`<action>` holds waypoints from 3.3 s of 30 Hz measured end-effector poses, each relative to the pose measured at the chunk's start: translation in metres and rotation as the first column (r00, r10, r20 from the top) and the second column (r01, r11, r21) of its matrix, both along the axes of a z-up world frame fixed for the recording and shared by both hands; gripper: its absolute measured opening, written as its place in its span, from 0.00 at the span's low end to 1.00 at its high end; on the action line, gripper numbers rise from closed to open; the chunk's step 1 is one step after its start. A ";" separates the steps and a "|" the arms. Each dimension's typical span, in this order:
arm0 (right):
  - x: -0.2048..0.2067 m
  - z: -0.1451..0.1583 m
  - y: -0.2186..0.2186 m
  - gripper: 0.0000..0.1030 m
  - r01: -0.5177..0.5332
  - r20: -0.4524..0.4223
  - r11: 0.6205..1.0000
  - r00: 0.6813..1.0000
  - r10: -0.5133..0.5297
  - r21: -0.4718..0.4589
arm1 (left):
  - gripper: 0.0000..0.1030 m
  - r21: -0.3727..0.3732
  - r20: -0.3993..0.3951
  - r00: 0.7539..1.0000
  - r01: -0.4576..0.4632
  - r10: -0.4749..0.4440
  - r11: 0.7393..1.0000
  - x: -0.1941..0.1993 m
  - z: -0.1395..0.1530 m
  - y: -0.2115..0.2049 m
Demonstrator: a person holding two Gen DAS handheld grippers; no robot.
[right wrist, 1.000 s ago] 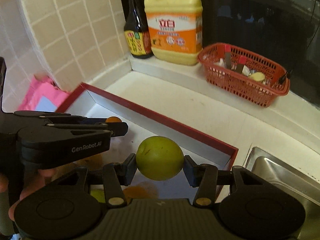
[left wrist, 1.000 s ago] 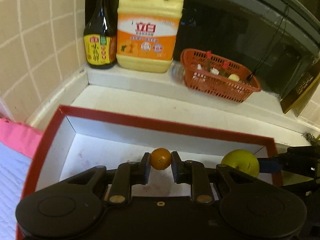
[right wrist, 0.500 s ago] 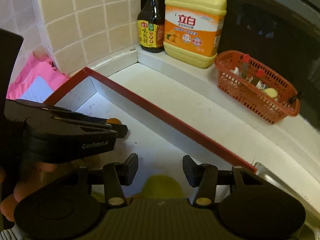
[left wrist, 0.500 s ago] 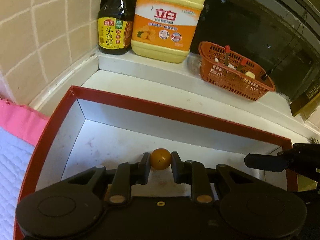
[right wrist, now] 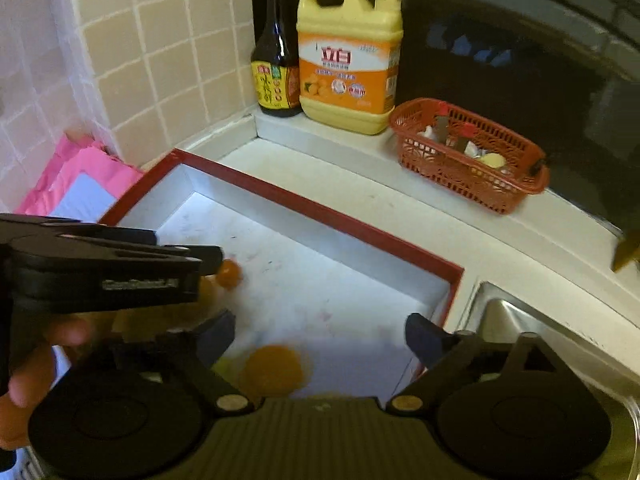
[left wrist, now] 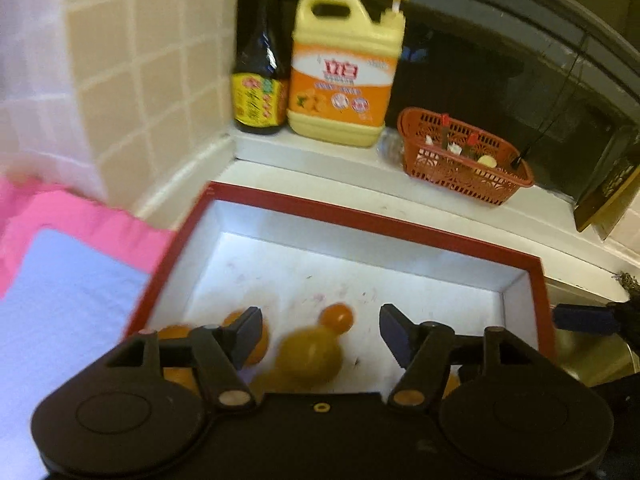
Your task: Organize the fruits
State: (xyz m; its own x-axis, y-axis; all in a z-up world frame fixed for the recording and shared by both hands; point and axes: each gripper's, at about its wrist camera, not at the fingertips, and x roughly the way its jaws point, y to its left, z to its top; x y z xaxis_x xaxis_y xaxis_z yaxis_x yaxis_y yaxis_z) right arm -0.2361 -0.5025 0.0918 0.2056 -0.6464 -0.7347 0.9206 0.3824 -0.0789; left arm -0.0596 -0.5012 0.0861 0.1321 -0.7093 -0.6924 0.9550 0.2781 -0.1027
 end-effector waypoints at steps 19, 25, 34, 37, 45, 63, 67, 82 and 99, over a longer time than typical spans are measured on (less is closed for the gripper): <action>-0.011 0.032 0.149 0.99 0.120 0.011 0.982 0.993 -0.119 -0.149 | 0.78 -0.059 0.100 0.976 -0.191 0.196 0.980 -0.053 0.039 0.158; -0.023 0.022 0.160 0.99 0.159 0.004 0.978 0.987 -0.160 -0.134 | 0.78 -0.042 0.081 0.976 -0.197 0.200 0.979 -0.059 0.026 0.167; -0.026 0.025 0.157 0.99 0.175 0.000 0.974 0.984 -0.177 -0.144 | 0.78 -0.032 0.086 0.979 -0.181 0.184 0.983 -0.059 0.025 0.166; -0.025 0.023 0.157 0.99 0.180 -0.003 0.973 0.983 -0.182 -0.144 | 0.78 -0.029 0.094 0.980 -0.174 0.176 0.984 -0.059 0.025 0.165; -0.021 0.021 0.153 0.99 0.177 -0.023 0.974 0.983 -0.181 -0.141 | 0.78 -0.050 0.110 0.978 -0.174 0.178 0.983 -0.054 0.030 0.170; -0.020 0.022 0.154 0.99 0.169 -0.027 0.975 0.984 -0.175 -0.144 | 0.78 -0.037 0.094 0.980 -0.170 0.173 0.985 -0.054 0.030 0.169; -0.020 0.021 0.153 0.99 0.165 -0.031 0.976 0.985 -0.171 -0.144 | 0.78 -0.035 0.094 0.981 -0.166 0.169 0.986 -0.054 0.029 0.170; -0.017 0.019 0.153 0.99 0.158 -0.034 0.978 0.986 -0.164 -0.136 | 0.78 -0.034 0.092 0.980 -0.172 0.174 0.985 -0.052 0.027 0.173; -0.017 0.017 0.150 0.99 0.148 -0.043 0.980 0.987 -0.155 -0.135 | 0.78 -0.034 0.087 0.979 -0.180 0.182 0.983 -0.049 0.026 0.174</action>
